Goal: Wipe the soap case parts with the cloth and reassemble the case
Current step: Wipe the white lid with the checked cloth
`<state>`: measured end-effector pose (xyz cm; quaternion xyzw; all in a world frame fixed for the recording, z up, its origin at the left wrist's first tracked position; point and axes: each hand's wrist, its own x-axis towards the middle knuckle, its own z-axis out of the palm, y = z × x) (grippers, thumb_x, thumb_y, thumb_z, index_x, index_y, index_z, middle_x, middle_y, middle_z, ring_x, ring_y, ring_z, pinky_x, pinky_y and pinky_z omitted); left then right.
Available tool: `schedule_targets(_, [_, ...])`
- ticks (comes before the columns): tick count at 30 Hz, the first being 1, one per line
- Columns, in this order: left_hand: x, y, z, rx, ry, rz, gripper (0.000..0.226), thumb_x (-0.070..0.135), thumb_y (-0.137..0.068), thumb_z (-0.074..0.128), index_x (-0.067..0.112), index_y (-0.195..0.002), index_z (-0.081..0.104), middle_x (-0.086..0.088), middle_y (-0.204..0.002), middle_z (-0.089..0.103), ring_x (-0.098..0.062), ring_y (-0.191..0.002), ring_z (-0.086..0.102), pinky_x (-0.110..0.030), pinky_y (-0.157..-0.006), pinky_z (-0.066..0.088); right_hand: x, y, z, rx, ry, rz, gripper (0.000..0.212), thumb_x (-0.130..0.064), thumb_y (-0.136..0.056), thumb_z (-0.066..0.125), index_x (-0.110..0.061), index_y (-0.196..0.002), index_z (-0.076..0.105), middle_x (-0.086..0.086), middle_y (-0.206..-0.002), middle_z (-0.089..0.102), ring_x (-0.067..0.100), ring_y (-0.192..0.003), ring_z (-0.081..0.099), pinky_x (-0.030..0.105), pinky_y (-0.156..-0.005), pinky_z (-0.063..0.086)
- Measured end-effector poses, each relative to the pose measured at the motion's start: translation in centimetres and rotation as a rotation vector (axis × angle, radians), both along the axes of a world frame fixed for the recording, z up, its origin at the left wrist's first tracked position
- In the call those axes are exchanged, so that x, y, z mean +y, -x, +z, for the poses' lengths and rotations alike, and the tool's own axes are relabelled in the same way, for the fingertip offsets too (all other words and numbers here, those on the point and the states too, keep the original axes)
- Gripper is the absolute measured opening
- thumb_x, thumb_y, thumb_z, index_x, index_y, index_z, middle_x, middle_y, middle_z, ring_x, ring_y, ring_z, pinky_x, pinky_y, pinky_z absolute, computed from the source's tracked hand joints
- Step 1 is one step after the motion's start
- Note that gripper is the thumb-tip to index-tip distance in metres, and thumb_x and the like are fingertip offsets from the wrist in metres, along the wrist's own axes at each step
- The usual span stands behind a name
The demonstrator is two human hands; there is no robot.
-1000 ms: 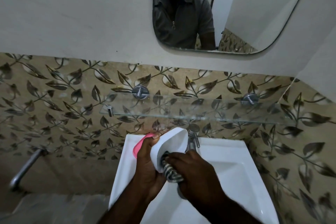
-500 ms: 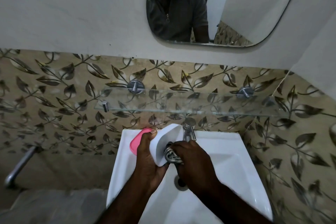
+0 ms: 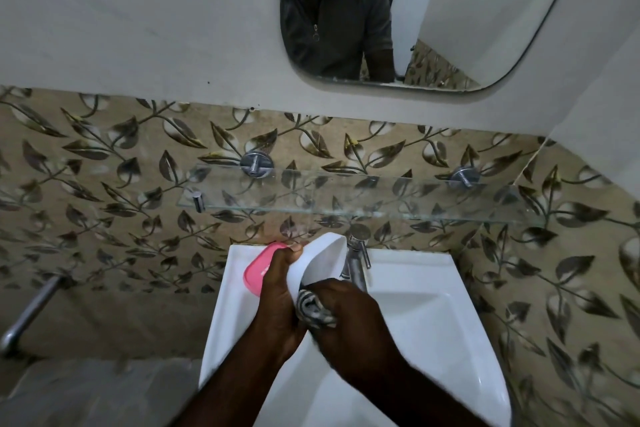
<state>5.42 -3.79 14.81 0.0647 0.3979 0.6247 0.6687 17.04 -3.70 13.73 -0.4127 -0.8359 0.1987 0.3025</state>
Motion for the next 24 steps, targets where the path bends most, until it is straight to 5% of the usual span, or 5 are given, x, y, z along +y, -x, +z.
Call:
schedule_targets(3, [0.0,0.4,-0.3,0.011,0.023,-0.018,0.048,0.041,-0.091,0.046,0.007,-0.080,0.079,-0.015,-0.078,0.073,-0.028,-0.065,0.070,-0.037,-0.072,0.053,-0.7,0.4,0.0,0.027,0.058,0.063,0.011,-0.016,-0.077,0.063,-0.019,-0.087,0.068,-0.002,-0.087,0.070,0.019,-0.082,0.063,0.036,-0.073,0.052])
schedule_targets(7, [0.0,0.3,-0.3,-0.027,-0.004,0.011,0.045,0.039,-0.094,0.042,0.004,-0.095,0.069,-0.015,-0.077,0.074,-0.027,-0.067,0.071,-0.035,-0.067,0.058,1.6,-1.0,-1.2,-0.274,-0.226,0.020,0.032,-0.020,-0.075,0.054,-0.031,-0.101,0.068,-0.014,-0.097,0.071,0.018,-0.079,0.063,0.024,-0.059,0.053])
schedule_targets(10, [0.2,0.3,0.3,-0.009,-0.026,0.014,0.040,0.031,-0.096,0.040,0.004,-0.094,0.070,-0.013,-0.079,0.075,-0.027,-0.077,0.069,-0.039,-0.077,0.054,3.4,-1.6,-1.5,-0.340,-0.221,-0.089,0.035,-0.016,-0.068,0.062,-0.031,-0.099,0.070,-0.014,-0.095,0.071,0.022,-0.078,0.065,0.027,-0.053,0.054])
schedule_targets(15, [0.7,0.6,0.3,-0.016,0.029,-0.022,0.051,0.043,-0.091,0.047,0.004,-0.076,0.076,-0.017,-0.074,0.073,-0.030,-0.068,0.069,-0.041,-0.074,0.050,1.1,0.3,-0.5,-0.081,-0.019,0.051,0.023,-0.015,-0.071,0.066,-0.020,-0.094,0.071,-0.001,-0.095,0.072,0.021,-0.089,0.064,0.030,-0.076,0.049])
schedule_targets(24, [1.0,-0.2,0.9,0.127,0.036,-0.073,0.036,0.038,-0.094,0.047,0.011,-0.088,0.069,-0.011,-0.069,0.074,-0.030,-0.079,0.066,-0.046,-0.084,0.048,4.6,-2.8,-2.6,-0.418,-0.317,0.006,0.048,-0.013,-0.067,0.043,-0.031,-0.102,0.070,-0.015,-0.098,0.071,0.019,-0.070,0.063,0.025,-0.048,0.051])
